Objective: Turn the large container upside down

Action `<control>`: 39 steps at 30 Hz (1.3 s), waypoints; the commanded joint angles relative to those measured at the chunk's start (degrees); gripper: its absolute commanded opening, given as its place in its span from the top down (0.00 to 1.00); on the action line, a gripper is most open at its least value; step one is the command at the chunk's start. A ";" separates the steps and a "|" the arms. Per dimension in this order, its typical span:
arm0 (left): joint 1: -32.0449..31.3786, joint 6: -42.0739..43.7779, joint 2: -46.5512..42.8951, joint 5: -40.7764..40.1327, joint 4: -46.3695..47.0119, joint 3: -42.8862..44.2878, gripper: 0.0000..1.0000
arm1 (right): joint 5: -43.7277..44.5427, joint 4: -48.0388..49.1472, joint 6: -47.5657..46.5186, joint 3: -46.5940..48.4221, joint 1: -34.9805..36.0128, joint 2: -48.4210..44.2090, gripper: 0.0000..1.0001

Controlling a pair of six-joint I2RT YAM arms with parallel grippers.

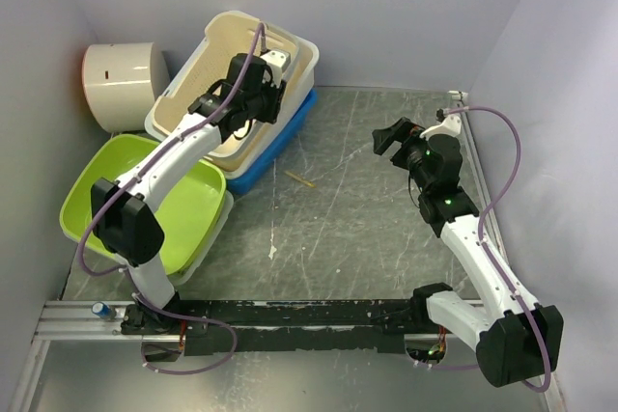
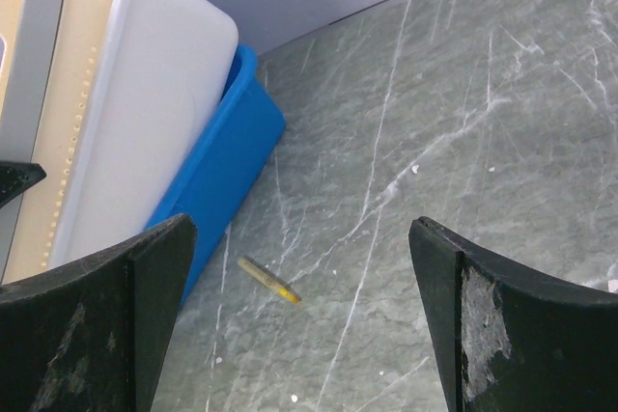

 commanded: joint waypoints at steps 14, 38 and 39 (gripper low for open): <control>0.28 7.08 -4.69 -7.03 -8.57 17.22 0.93 | -0.52 1.19 -0.02 0.13 0.25 0.62 0.07; -7.62 -6.08 -5.06 26.16 -0.29 38.29 0.93 | 43.80 -25.61 -10.48 28.78 0.20 -1.37 0.09; -7.64 -7.67 -4.60 28.26 0.79 37.41 0.93 | 45.05 -25.76 -11.11 29.91 0.18 -1.97 0.09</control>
